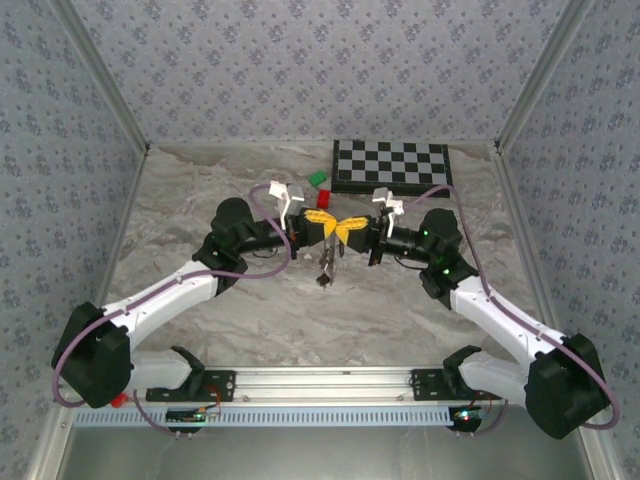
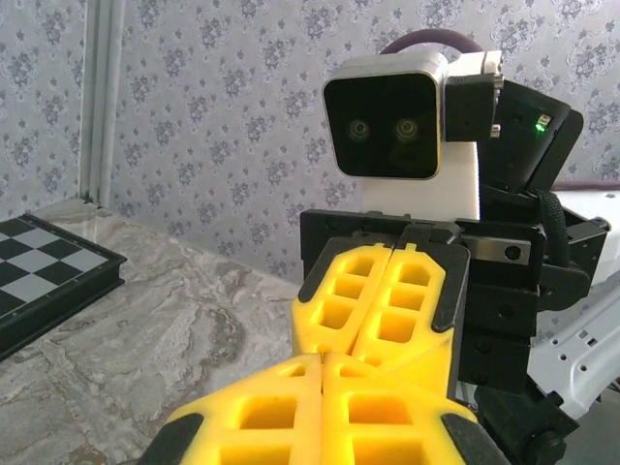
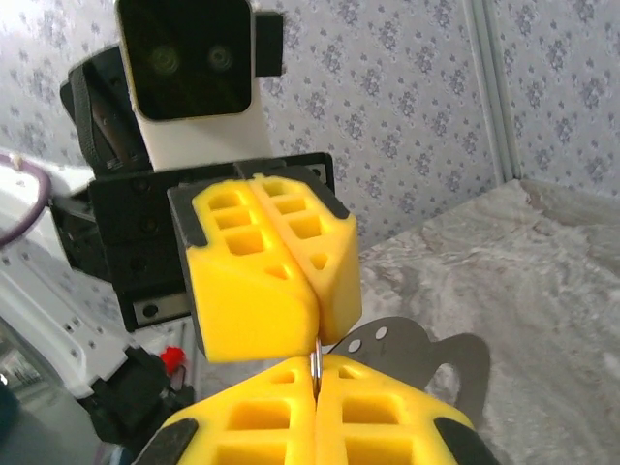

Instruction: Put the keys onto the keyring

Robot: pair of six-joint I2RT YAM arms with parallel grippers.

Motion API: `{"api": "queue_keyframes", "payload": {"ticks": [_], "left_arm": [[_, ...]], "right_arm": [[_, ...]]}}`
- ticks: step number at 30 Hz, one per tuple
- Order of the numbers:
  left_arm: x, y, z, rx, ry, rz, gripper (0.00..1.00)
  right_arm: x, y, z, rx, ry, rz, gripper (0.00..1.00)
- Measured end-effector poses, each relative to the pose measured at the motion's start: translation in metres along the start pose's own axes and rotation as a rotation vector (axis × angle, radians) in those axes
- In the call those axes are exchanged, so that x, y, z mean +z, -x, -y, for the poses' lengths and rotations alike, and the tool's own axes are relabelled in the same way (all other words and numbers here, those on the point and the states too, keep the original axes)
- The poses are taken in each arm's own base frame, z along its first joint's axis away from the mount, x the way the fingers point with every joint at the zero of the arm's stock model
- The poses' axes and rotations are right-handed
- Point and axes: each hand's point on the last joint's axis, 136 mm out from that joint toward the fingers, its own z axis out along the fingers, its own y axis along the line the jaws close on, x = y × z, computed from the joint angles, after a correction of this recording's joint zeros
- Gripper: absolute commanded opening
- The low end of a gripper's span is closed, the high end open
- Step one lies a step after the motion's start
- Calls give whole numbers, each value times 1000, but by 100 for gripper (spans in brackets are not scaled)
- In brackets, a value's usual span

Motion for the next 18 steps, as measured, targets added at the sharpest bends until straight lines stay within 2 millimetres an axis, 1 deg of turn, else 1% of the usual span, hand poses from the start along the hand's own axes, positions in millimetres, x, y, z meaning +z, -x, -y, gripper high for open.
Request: {"api": "queue_keyframes", "payload": {"ticks": [3,4,5,6,7,9,10,13,16,18], "left_arm": [[0,-3,-1,-5,3,-9,0],[1,-4,0,-7,1,-13,9],[1,-4,0,-5,2,-15,22],[1,-5,0,-3,2,-17,40],[1,-5,0,0,4,-16,51],[-1,-2,-3,-3,22,-10,64],[-2,-1,-5,0,31,-7,68],[-7,4,-8,6,55,4,71],[-9,6,-8,19,64,6,70],[-9,2,-9,15,65,-8,64]], "right_arm": [[-2,-3,0,-3,-8,-13,0],[-3,-3,0,-6,-11,-19,0],[-4,-4,0,-11,-14,-24,0],[-5,-4,-1,-17,-20,-32,0],[-7,-4,-1,-22,-25,-42,0],[-10,-4,-1,-32,-38,-62,0],[-11,-3,0,-38,-46,-73,0],[-14,0,2,-55,-67,-106,0],[-17,1,4,-65,-85,-148,0],[-19,2,4,-73,-93,-177,0]]}}
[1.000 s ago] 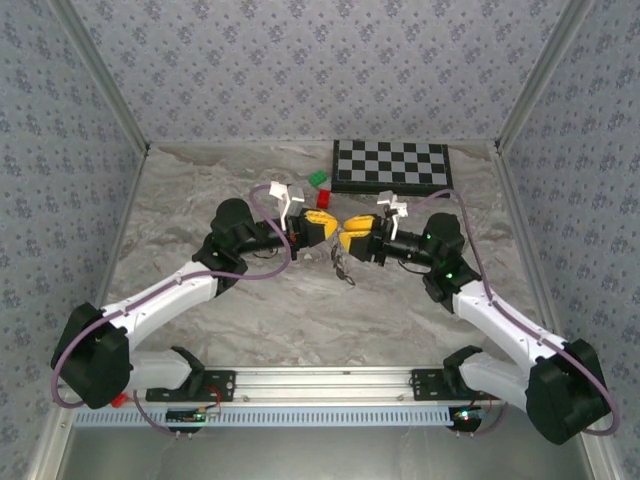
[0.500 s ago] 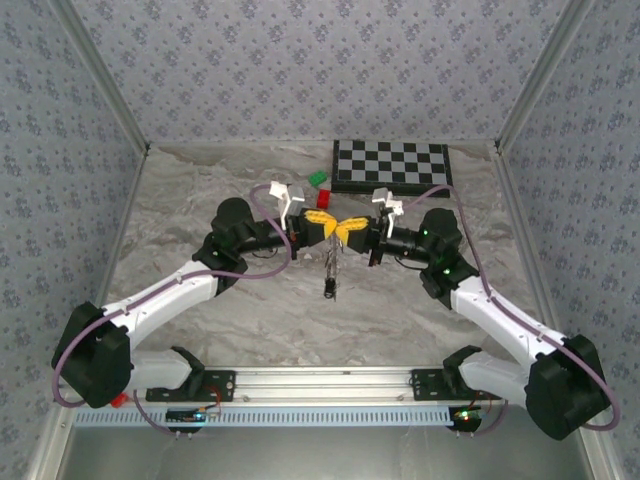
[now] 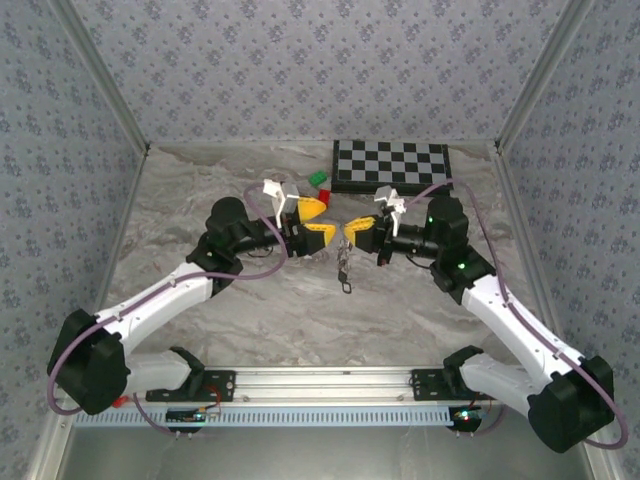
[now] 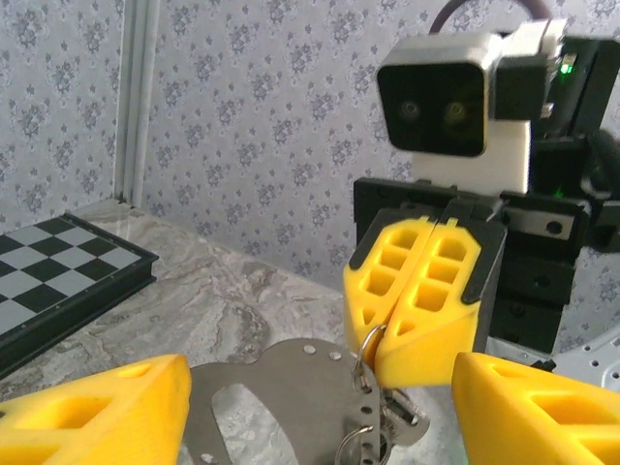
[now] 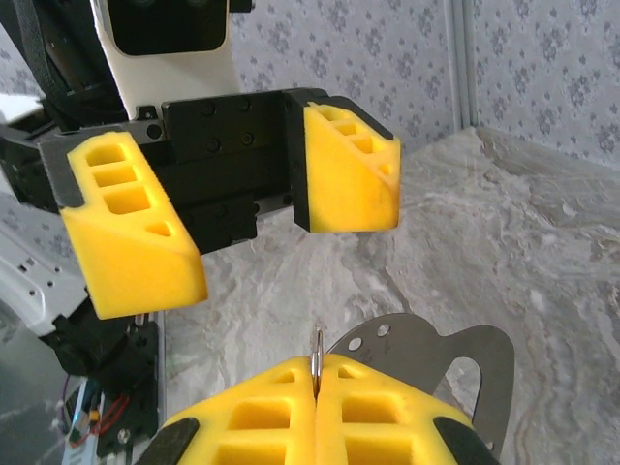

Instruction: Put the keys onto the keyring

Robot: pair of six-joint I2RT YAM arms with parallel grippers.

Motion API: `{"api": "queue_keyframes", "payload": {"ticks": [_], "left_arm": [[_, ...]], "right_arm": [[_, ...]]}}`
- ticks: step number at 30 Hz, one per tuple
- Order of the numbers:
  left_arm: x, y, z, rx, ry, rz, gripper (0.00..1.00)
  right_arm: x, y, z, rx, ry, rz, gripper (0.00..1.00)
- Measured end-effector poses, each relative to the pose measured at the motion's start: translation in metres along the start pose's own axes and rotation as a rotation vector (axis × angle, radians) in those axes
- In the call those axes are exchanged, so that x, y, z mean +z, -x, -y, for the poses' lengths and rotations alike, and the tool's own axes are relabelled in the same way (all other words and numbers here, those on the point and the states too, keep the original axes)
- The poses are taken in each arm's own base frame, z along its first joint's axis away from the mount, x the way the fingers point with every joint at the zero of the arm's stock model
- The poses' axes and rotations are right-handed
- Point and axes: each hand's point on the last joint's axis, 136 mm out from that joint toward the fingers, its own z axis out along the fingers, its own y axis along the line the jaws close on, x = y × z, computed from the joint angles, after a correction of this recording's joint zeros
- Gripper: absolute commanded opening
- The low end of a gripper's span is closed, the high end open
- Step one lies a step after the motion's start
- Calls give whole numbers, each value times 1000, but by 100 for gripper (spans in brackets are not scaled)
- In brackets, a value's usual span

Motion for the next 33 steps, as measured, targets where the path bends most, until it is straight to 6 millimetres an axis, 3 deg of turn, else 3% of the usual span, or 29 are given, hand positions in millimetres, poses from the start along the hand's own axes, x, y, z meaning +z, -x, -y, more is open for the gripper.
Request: {"api": "queue_keyframes", "payload": {"ticks": [2,4,15,33], "left_arm": [[0,-4,0,-2,-4,-17,60],[-1,-8,0,-7,-11,-34,51],[2,-1,15,18,-95,-59,34],[11,-16,16,-16,-142,-111,34]], "right_arm": [[-2,2,-1,-11,-3,-31,0],[-2,6,-3,-23,-1,-62,0],[3,10,-7,-2,41,-227,0],[6,4,-17,-9,77,-267,0]]}}
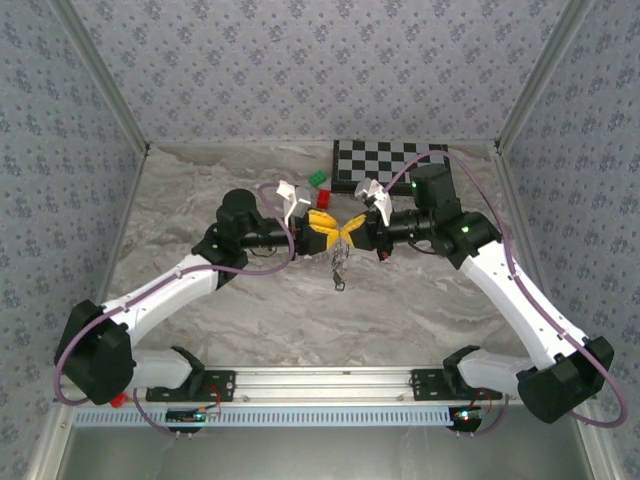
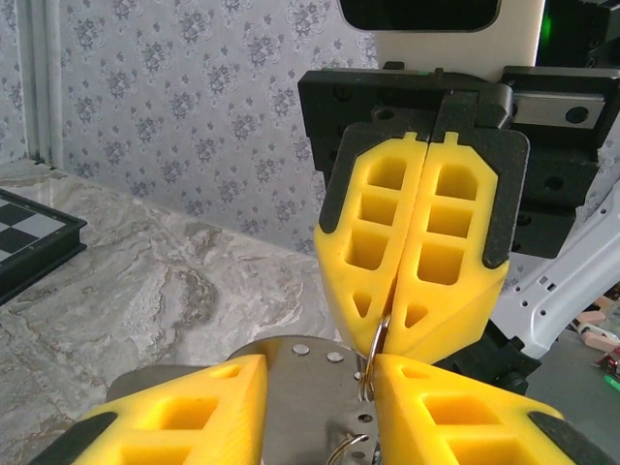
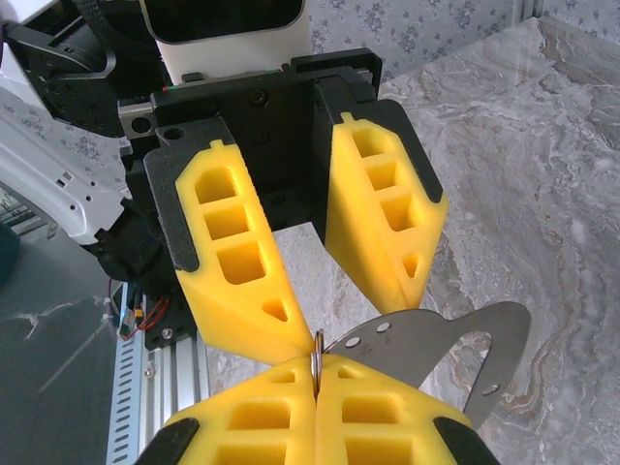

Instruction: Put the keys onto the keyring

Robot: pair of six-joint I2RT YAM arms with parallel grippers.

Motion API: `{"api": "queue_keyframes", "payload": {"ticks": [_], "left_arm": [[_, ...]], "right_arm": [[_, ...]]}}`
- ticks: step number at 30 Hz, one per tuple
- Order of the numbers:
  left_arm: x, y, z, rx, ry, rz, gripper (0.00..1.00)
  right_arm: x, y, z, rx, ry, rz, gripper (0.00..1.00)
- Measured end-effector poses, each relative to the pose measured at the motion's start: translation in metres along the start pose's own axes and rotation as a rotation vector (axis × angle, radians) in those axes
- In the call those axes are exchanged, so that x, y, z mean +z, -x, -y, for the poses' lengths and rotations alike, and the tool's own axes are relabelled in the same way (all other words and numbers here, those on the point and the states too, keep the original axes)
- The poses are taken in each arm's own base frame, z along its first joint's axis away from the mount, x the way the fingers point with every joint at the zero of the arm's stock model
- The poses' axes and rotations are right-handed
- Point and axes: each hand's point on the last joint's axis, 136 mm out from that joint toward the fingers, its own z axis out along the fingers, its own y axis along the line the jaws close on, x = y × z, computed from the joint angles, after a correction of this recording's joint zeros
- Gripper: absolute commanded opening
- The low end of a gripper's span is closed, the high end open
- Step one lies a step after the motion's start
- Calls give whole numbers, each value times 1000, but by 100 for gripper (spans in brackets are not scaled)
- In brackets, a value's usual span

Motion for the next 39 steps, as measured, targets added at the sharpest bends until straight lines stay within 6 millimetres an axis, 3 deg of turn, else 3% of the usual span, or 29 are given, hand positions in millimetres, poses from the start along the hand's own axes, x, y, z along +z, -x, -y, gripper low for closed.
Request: {"api": "queue_keyframes", "payload": {"ticks": [3,7,8,10,11,15,21,30,33,36,39], "left_arm": [[0,0,1,0,-8,-2,31],[2,0,8,8,-36,-1,2],[3,0,10,14,-44,-1,0],[3,0,9,9,-47,-1,0],[3,-1,9,8,-48,-3,0],[4,0,10,11,-49,-1,0],[7,-1,13,14,-50,1,0],[7,3,13,22,-50,14,0],[7,4,13,26,-49,19,0],[7,4,12,25,-44,20,0],[7,4,11,24,-41,18,9]], "right_arm": [[0,0,-1,-2,3,0,0],[0,0,0,-3,2,1,0],[-1,0,1,-2,-2,1,0],[-1,-1,2,-1,-4,-1,0],[-1,-2,2,-1,-5,-4,7],[-2,-4,3,-5,-11,5,18],[-9,-15,2,16,-21,43,22],[-10,-12,5,19,-24,75,12],[-11,-10,5,22,-20,83,0],[-11,-10,5,23,-19,87,0],[-11,-10,5,24,-20,85,0]]}}
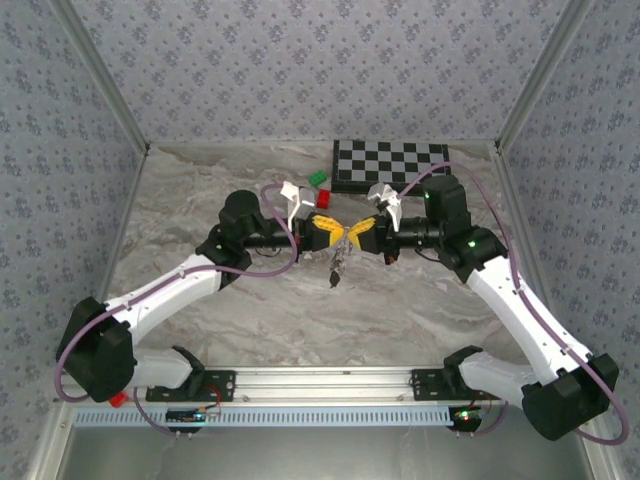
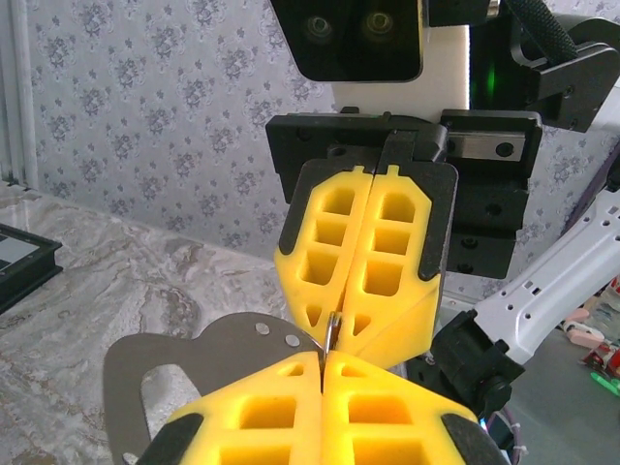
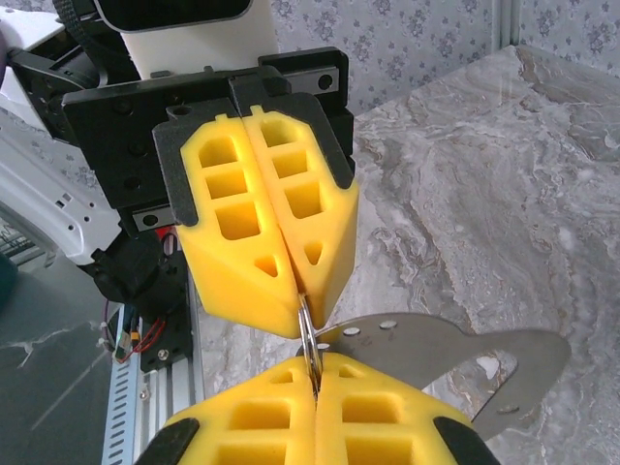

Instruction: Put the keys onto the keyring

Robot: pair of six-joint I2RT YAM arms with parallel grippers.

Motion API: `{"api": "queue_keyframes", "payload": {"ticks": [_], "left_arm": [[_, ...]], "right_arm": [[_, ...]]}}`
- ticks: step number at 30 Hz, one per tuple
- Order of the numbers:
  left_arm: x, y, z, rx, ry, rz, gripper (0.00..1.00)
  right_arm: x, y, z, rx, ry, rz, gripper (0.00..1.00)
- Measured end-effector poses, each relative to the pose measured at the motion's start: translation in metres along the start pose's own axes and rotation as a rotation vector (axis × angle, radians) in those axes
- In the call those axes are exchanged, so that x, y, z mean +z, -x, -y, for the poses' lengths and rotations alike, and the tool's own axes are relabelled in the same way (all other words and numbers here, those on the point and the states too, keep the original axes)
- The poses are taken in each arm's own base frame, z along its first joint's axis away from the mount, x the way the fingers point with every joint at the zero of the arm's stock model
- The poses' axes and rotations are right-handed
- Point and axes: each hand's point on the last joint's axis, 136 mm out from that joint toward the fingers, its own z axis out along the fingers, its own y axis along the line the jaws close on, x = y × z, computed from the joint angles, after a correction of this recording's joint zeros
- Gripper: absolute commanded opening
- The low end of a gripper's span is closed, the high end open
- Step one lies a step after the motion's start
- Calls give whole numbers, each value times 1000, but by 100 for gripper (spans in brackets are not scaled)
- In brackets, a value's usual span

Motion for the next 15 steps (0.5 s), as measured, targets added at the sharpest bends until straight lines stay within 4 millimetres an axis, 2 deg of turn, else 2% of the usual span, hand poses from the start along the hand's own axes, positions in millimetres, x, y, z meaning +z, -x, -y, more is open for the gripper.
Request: {"api": "queue_keyframes", "payload": {"ticks": [1,3,5,15], "left_arm": [[0,-1,0,2,0,-2,17],[0,-3,0,2,0,-10,21],[0,-5,0,6,1,-18,29],[-7,-11,-6,13,25,-51,30]], "right_arm": [[0,-1,0,2,-2,-3,0],[1,-3,1,4,-10,-16,0],[2,-5,2,11,-20,-42,0],[11,2,-1,-41,-72,-262,0]]}}
